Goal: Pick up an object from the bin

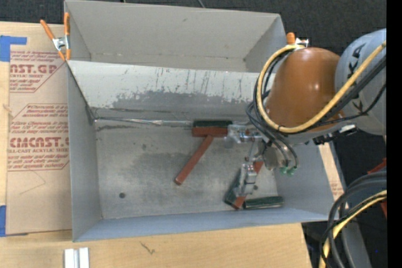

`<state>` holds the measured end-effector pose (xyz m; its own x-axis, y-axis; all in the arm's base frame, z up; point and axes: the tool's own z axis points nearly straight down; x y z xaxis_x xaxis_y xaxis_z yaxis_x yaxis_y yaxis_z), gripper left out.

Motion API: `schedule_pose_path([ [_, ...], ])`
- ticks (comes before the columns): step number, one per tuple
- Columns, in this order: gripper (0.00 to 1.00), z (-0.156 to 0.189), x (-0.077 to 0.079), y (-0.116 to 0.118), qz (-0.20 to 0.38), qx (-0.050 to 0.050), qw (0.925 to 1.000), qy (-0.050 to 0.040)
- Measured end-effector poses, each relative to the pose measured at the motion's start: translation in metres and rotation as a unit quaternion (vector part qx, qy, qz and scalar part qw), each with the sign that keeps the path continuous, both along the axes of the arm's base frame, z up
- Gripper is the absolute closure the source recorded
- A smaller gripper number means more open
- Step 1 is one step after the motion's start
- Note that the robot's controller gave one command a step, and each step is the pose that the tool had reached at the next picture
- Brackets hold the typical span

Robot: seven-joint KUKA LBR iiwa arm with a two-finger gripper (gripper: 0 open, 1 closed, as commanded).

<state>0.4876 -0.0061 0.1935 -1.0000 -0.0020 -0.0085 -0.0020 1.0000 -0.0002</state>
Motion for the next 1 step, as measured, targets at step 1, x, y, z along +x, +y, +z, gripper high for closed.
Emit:
schedule_pose_path([
  [1, 0.00, -0.0656, 0.0081, -0.0111, 0.083, 0.000, 0.9965, 0.0018],
])
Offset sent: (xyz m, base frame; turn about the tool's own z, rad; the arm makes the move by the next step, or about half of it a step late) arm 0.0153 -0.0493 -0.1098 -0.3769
